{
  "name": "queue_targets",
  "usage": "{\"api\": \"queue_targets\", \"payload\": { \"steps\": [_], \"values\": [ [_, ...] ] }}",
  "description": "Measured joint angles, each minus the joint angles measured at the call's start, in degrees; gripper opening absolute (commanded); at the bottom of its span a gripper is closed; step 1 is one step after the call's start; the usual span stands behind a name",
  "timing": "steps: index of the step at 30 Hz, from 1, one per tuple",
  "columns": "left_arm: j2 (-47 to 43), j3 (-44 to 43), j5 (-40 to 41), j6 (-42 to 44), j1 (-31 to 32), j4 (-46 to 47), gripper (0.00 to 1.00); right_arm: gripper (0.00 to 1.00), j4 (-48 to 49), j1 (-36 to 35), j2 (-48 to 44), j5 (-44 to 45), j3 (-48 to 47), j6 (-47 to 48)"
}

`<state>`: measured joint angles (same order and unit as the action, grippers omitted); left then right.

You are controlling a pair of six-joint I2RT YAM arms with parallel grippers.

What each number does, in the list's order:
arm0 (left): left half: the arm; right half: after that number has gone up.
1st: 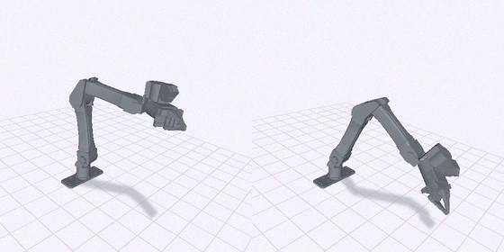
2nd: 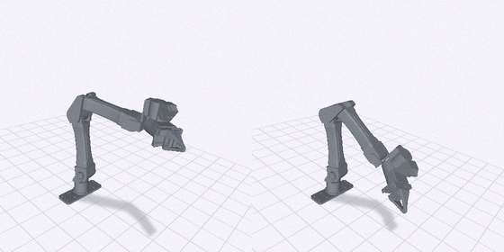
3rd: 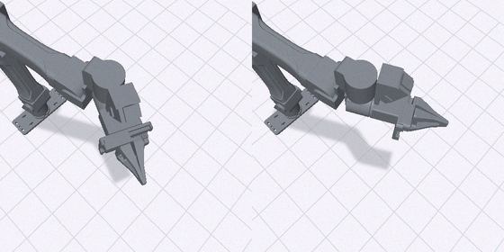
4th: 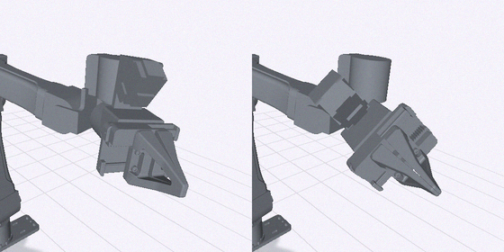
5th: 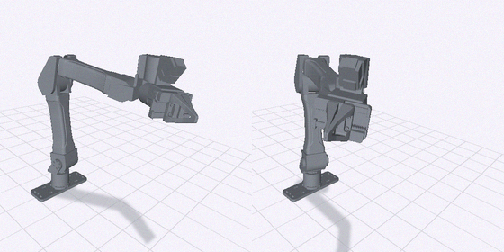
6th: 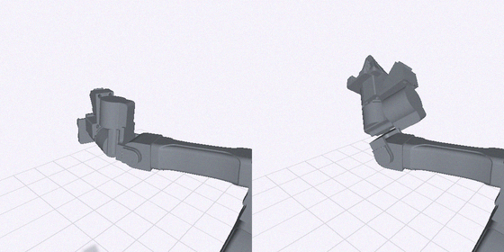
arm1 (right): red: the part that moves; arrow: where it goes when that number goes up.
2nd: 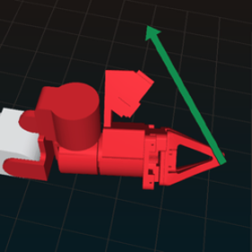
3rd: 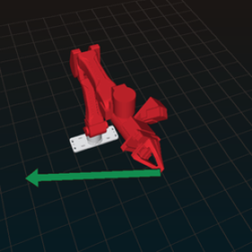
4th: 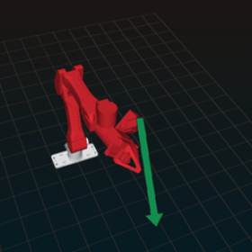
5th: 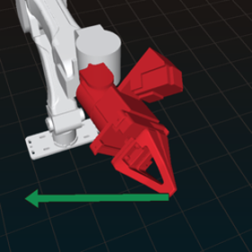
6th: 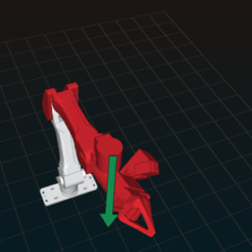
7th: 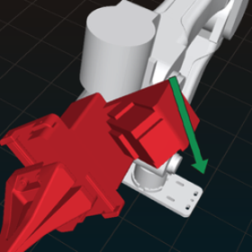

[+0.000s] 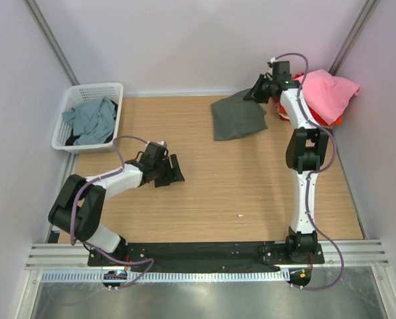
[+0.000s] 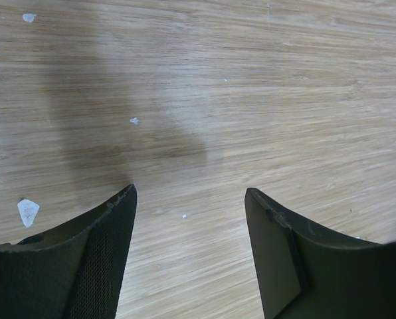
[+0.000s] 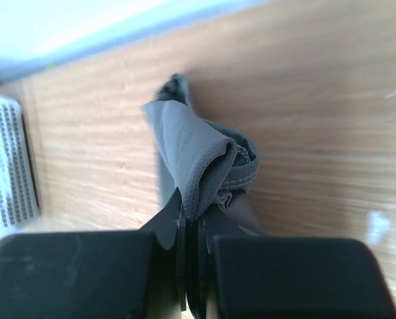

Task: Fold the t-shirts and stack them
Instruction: Neatly place the folded tshirt to the corner

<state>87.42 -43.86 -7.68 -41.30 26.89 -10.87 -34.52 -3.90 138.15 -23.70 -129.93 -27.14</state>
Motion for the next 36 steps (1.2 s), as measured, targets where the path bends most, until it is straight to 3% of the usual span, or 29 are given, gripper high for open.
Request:
{"api": "queue_targets", "payload": {
  "steps": [8,19,36],
  "values": [
    [0.1,0.0,0.8,0.3,0.7,0.2,0.66,0.01,-5.2,3.9,-0.4,3.6,-16.5,2.3],
    [0.2,0.0,2.2,1.0,1.5,0.4,0.63,0.02,-6.2,7.6,-1.2,5.0,-19.3,2.5],
    [0.2,0.0,5.1,1.1,3.4,0.4,0.58,0.01,1.4,17.7,-2.9,4.0,-20.9,-7.3]
  ]
}}
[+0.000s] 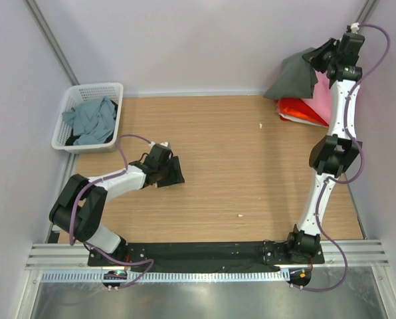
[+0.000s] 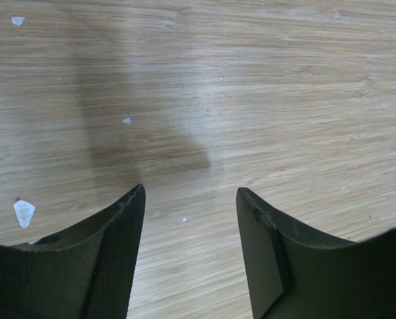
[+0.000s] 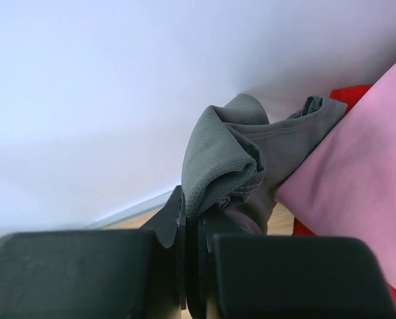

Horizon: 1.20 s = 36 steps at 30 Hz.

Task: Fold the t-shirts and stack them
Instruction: Neatly place the folded tshirt to the corner

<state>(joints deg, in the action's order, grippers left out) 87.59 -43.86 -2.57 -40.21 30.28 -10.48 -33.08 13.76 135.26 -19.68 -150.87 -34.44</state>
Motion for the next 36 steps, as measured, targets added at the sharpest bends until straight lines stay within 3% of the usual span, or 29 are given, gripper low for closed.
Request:
{"api": "queue_targets", "payload": {
  "steps": [14,36],
  "values": [
    [0.0,-0.1,0.6,0.2,0.3,0.0,0.57,0.02,3.7,4.9,0.0,-3.0,-0.3,-4.2],
    [0.0,-0.5,0.6,0.2,0.3,-0.1,0.55,0.02,4.8,11.5,1.8,-3.1,2.0,-1.8]
  ]
}}
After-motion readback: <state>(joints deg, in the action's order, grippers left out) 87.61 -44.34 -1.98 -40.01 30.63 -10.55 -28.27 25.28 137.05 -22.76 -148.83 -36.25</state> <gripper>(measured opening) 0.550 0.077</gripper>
